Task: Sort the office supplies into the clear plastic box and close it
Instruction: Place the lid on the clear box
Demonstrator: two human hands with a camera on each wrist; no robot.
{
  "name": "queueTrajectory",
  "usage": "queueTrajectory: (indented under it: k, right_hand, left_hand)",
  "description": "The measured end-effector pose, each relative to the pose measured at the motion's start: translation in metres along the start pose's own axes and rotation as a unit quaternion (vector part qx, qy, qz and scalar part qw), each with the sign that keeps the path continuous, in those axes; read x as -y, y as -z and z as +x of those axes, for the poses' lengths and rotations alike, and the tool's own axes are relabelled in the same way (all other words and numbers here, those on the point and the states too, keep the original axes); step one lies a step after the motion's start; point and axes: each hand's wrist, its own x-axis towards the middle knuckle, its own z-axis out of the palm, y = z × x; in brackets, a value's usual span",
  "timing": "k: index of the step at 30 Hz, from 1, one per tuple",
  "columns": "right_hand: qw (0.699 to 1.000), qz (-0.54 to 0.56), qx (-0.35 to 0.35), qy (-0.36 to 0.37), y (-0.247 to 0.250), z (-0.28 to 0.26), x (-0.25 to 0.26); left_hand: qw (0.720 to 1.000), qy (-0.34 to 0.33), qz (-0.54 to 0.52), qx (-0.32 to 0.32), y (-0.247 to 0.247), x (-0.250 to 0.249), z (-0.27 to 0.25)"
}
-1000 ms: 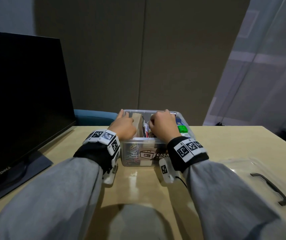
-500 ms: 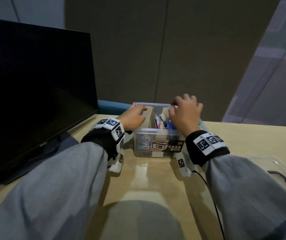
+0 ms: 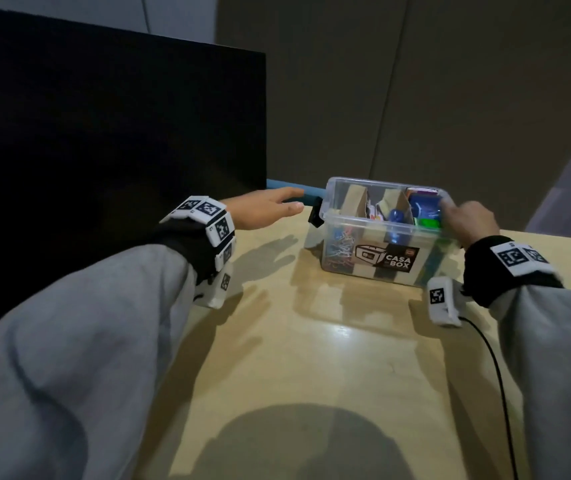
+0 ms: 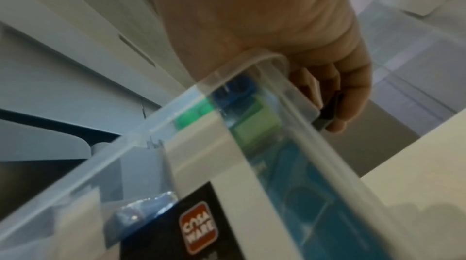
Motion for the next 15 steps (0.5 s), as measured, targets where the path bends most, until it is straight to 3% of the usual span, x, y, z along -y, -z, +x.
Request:
queueTrajectory:
  k: [10,15]
  right_hand:
    - [0.995,0.001,0.056,0.086,-0.001,-0.045,0.007]
    - [0.983,-0.022,0.097,0.157,0.021,-0.048,-0.016]
  left_hand:
    - [0.991,-0.018,0.125,-0.037,-0.028,-0.018,-0.015]
    - [0.986,-0.017,0.152,-0.067,-0.047,-0.022,-0.009]
